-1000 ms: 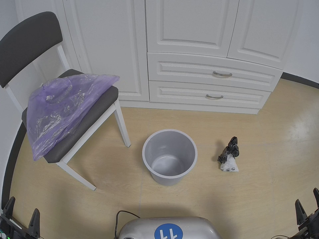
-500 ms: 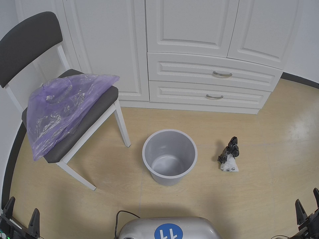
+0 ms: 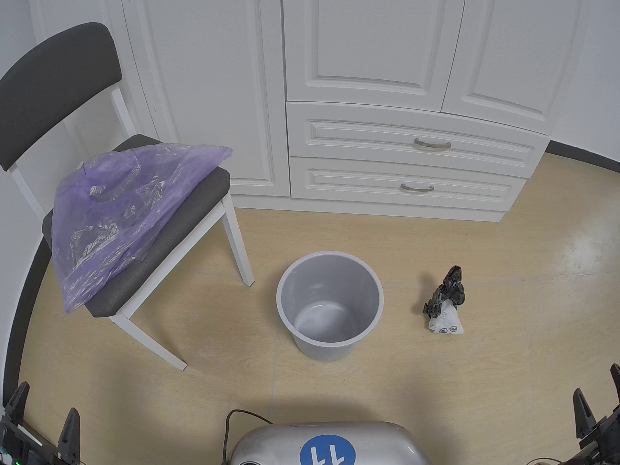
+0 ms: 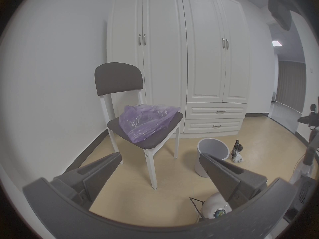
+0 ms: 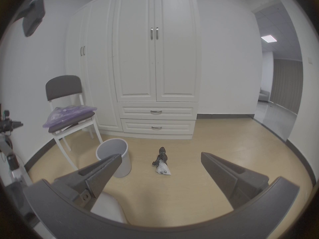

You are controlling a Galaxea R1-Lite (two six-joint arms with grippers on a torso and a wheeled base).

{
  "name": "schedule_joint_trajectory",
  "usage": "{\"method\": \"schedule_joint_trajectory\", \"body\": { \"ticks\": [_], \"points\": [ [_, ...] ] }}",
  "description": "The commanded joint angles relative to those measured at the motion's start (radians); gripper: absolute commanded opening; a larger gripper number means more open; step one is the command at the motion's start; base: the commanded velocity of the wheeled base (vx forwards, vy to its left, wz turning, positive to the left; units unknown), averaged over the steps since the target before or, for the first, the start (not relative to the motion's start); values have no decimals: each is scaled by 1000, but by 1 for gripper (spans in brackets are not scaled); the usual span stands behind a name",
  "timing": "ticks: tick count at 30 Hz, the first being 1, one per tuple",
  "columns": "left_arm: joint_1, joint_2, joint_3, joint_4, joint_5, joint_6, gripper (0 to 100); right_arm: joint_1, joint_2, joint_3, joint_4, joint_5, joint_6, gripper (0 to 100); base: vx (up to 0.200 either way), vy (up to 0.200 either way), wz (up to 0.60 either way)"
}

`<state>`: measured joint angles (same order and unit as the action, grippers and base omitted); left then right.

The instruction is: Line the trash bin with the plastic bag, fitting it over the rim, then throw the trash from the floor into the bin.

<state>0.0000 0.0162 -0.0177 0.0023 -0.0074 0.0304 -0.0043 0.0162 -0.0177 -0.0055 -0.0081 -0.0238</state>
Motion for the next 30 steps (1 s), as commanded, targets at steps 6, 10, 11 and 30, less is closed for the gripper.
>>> {"method": "schedule_joint_trajectory", "body": {
  "ticks": [6,10,11,30],
  "points": [
    [0,-15,15,-5,-43,54,100,1,-16,18,-4,51,-61,100,0,0,0],
    [0,-15,15,-5,-40,42,100,1,-16,18,-7,48,-39,100,0,0,0],
    [0,-15,15,-4,-40,32,100,1,-16,18,-8,45,-30,100,0,0,0],
    [0,-15,15,-12,26,-70,100,12,123,-168,-166,77,148,100,0,0,0]
  ]
}}
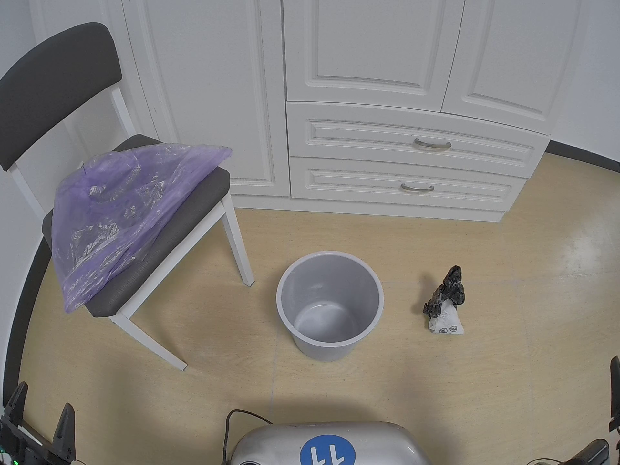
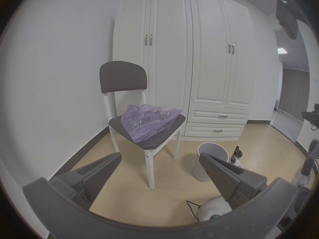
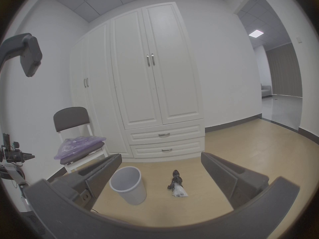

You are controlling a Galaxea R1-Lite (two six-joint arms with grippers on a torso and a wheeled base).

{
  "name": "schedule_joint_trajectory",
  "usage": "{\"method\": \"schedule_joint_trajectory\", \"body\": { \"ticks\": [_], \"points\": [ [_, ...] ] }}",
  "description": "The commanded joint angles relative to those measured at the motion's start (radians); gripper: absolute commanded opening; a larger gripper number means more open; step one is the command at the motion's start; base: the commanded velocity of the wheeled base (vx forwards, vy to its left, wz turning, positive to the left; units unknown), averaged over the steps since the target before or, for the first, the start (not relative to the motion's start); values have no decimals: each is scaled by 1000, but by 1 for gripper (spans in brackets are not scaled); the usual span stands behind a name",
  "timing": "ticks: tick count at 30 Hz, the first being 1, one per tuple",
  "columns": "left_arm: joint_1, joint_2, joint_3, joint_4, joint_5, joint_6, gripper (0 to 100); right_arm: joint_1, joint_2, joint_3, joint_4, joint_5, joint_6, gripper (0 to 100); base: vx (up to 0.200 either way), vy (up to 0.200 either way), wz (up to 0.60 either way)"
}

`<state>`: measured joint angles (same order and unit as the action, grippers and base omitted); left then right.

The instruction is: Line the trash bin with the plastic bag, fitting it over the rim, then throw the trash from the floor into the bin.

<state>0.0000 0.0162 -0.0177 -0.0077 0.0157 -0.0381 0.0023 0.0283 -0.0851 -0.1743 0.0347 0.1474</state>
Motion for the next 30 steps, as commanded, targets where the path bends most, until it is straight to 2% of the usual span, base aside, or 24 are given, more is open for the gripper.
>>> {"method": "schedule_joint_trajectory", "body": {
  "ticks": [1,2,5,6,7,10,14,15,16,17,19,21,24,26,27,29,30],
  "points": [
    [0,-15,15,-2,3,-2,100,5,111,-101,2,34,-23,100,0,0,0],
    [0,-15,7,-15,-2,6,100,8,157,-128,-4,36,-37,100,0,0,0],
    [-11,16,-156,-138,-42,9,100,10,234,-165,-8,37,-89,100,0,0,0],
    [-12,45,-222,-138,-54,17,100,11,255,-174,-10,44,-120,100,0,0,0],
    [-12,45,-222,-138,-54,17,100,11,255,-174,-10,44,-120,100,0,0,0],
    [-12,119,-340,-41,-53,30,100,13,349,-225,-28,96,-238,100,0,0,0],
    [-11,177,-352,15,-31,33,100,7,412,-263,-36,116,-264,100,0,0,0],
    [-3,245,-354,25,-13,63,100,4,486,-305,-37,116,-269,100,0,0,0],
    [0,289,-346,26,-13,106,100,4,539,-332,-37,113,-262,100,0,0,0],
    [0,289,-346,26,-13,106,100,4,539,-332,-37,113,-262,100,0,0,0],
    [6,389,-334,28,-11,227,100,4,676,-395,-54,108,-229,100,0,0,0],
    [14,464,-338,20,-3,288,100,5,760,-423,-99,106,-187,100,0,0,0],
    [51,593,-357,-5,16,314,100,24,891,-430,-191,88,-134,100,0,0,0],
    [112,699,-360,-74,33,325,100,57,992,-426,-261,44,-97,100,0,0,0],
    [158,769,-363,-143,33,325,100,97,1047,-418,-314,-16,-63,100,0,0,0],
    [202,831,-364,-212,35,323,100,151,1085,-401,-364,-78,-32,100,0,0,0],
    [244,875,-361,-270,36,323,100,211,1113,-374,-401,-130,-16,100,0,0,0]
  ]
}}
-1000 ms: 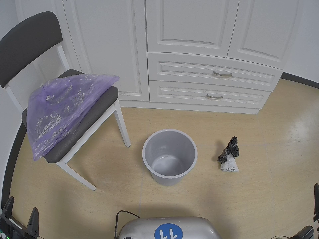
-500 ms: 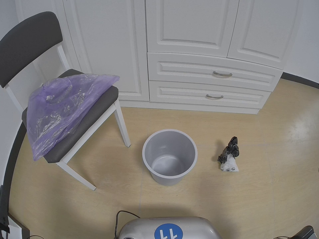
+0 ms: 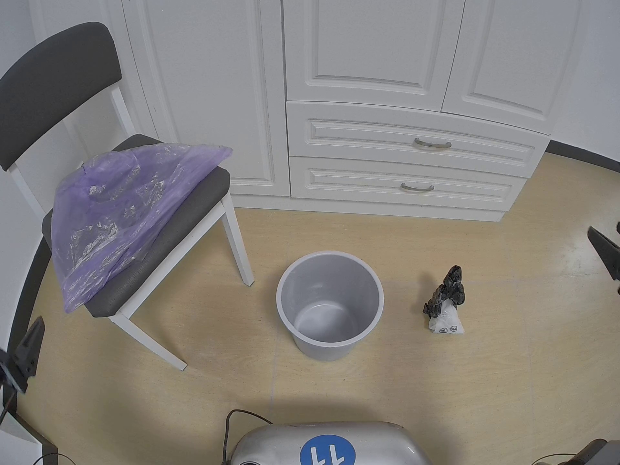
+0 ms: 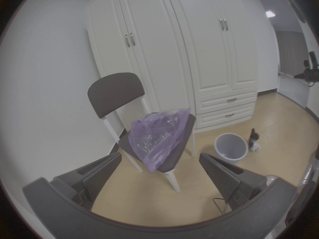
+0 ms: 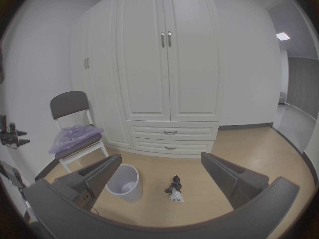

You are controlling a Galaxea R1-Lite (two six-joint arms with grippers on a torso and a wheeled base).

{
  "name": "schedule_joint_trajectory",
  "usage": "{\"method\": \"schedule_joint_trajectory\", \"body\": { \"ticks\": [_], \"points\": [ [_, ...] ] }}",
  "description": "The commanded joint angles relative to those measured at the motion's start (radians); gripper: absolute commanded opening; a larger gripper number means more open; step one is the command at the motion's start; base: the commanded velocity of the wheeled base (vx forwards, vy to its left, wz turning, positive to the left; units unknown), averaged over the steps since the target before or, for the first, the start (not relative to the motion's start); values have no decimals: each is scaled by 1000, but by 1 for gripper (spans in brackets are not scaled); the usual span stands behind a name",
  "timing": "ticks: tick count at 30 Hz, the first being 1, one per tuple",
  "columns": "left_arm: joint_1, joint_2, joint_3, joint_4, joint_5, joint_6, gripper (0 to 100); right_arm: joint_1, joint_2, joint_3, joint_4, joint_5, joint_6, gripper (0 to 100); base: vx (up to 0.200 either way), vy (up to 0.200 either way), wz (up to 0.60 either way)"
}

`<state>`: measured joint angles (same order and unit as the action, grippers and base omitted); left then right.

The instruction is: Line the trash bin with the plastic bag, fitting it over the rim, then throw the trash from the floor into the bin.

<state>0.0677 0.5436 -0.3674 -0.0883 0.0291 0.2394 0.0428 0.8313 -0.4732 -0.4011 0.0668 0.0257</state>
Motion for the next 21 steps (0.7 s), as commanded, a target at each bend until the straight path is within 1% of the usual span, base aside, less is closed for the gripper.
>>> {"method": "schedule_joint_trajectory", "body": {
  "ticks": [1,3,4,5,7,8,10,11,13,15,17,19,20,21],
  "points": [
    [207,371,-5,-228,23,44,100,218,331,42,-200,-200,112,100,0,0,0],
    [271,381,5,-271,14,44,100,295,374,93,-268,-266,111,100,0,0,0],
    [290,378,8,-272,12,46,100,312,394,96,-303,-285,109,100,0,0,0],
    [294,377,8,-271,12,47,100,313,402,96,-314,-289,111,100,0,0,0],
    [307,346,7,-272,14,51,100,319,425,87,-424,-309,106,100,0,0,0],
    [305,326,18,-271,14,54,100,322,420,87,-463,-306,106,100,0,0,0],
    [300,317,25,-266,12,58,100,325,416,87,-475,-308,106,100,0,0,0],
    [294,312,59,-260,-2,92,100,336,397,88,-484,-309,85,100,0,0,0],
    [300,314,97,-261,-18,124,100,348,362,94,-486,-309,36,100,0,0,0],
    [302,315,111,-261,-25,127,100,350,347,93,-483,-309,20,100,0,0,0],
    [307,338,120,-261,-66,123,100,364,296,84,-479,-308,2,100,0,0,0],
    [307,352,127,-266,-104,123,100,399,272,73,-479,-311,-7,100,0,0,0],
    [305,352,128,-265,-110,124,100,407,269,70,-478,-312,-9,100,0,0,0],
    [305,357,131,-258,-121,127,100,424,264,62,-476,-331,-12,100,0,0,0]
  ]
}}
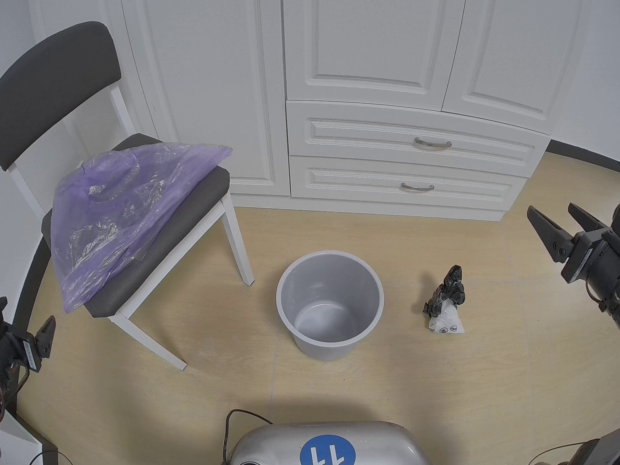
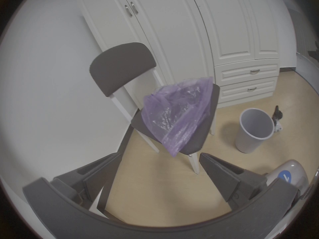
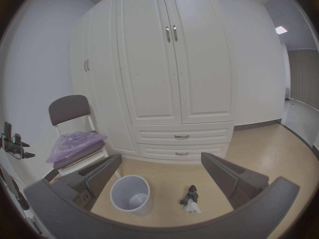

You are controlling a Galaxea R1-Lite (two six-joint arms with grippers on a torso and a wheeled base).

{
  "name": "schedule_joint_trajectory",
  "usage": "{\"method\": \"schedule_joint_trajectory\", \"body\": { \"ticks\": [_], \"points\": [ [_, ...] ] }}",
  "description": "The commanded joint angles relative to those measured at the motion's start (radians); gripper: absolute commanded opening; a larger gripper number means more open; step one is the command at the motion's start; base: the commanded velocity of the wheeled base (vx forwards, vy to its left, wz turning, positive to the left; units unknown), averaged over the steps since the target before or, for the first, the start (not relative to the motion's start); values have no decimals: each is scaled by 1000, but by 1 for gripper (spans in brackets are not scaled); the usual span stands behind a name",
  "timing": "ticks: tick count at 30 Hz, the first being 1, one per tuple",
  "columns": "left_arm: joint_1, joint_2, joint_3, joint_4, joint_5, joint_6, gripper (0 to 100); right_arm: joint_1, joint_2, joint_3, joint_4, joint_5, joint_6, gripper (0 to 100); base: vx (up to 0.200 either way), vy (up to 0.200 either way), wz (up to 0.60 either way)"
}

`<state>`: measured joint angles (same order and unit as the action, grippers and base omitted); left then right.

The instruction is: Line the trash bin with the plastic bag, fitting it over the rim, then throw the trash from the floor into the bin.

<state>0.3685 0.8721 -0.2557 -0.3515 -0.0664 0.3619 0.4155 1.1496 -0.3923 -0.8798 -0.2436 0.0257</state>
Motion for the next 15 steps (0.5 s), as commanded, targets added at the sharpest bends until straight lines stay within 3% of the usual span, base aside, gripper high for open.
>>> {"method": "schedule_joint_trajectory", "body": {
  "ticks": [1,3,9,11,15],
  "points": [
    [4,28,20,5,-26,5,100,51,-54,-19,2,-20,-12,100,0,0,0],
    [-6,76,27,-7,-26,2,100,55,-39,-23,1,-71,-15,100,0,0,0],
    [6,205,35,-58,-24,-6,100,62,-4,-31,-8,-75,-9,100,0,0,0],
    [6,284,61,-124,-24,-6,100,106,-8,-31,-5,-79,-6,100,0,0,0],
    [7,378,98,-264,-21,-6,100,120,-11,-30,-4,-80,-4,100,0,0,0]
  ]
}}
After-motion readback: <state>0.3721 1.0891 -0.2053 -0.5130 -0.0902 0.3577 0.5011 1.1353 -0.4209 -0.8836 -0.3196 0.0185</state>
